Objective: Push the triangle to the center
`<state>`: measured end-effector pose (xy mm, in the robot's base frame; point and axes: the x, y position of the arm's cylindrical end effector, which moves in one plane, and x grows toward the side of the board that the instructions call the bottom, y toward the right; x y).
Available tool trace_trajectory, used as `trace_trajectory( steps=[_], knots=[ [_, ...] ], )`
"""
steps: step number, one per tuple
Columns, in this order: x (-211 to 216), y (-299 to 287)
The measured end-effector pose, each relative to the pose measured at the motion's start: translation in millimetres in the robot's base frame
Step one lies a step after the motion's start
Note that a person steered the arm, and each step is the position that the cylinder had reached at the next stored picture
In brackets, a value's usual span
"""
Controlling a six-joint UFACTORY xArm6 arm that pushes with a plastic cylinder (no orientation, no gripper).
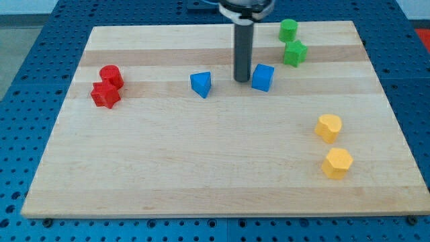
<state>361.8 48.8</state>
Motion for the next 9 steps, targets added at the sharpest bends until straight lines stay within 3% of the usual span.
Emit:
trace_trajectory(
  steps=[2,3,4,5,7,9],
  knots=[
    [15.0,56.8],
    [12.2,24.1],
    [-44.6,-47.6],
    [-64.9,-84.4],
    [-64.4,-85.0],
    [-62.3,-145.5]
  ],
)
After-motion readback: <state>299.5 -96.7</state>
